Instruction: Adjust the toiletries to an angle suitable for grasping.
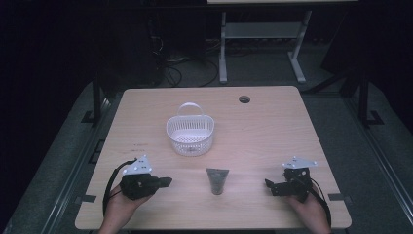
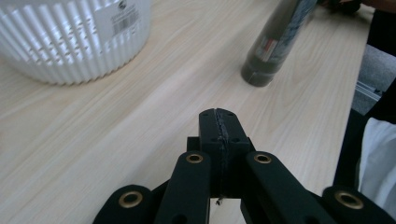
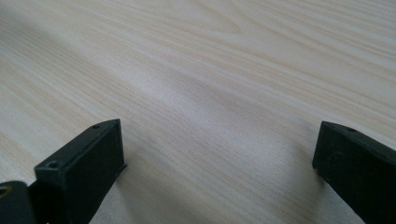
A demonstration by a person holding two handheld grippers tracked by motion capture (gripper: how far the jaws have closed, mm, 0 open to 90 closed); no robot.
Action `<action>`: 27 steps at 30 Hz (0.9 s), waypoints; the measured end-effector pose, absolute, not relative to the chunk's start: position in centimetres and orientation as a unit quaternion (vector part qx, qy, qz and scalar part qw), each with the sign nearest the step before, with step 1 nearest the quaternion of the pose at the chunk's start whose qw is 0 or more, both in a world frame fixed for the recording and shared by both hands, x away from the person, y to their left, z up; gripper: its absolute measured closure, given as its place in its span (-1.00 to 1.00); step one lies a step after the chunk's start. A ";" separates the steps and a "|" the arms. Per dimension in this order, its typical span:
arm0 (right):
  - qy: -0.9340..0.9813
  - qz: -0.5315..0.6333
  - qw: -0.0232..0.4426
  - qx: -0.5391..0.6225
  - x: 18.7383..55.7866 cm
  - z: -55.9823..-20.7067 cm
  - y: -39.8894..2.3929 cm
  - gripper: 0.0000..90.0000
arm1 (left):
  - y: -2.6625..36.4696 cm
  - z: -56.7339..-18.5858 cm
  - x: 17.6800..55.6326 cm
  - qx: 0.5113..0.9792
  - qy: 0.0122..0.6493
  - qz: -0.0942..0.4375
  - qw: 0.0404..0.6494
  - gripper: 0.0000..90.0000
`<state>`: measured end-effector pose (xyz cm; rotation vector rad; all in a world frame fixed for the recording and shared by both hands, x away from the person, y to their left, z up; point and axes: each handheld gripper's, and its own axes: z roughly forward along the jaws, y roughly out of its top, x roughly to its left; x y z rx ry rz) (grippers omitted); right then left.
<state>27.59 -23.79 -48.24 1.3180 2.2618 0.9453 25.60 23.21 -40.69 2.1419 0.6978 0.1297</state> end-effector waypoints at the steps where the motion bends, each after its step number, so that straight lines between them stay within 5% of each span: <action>1: 0.800 0.334 0.178 0.466 27.6 -48.2 -23.8 -0.97 | 22.8 -40.3 25.6 0.858 0.274 0.051 0.432 0.99; 27: 0.800 0.334 0.179 0.466 27.6 -48.2 -23.8 -0.97 | 17.2 -36.0 25.6 0.858 0.208 0.034 0.469 0.99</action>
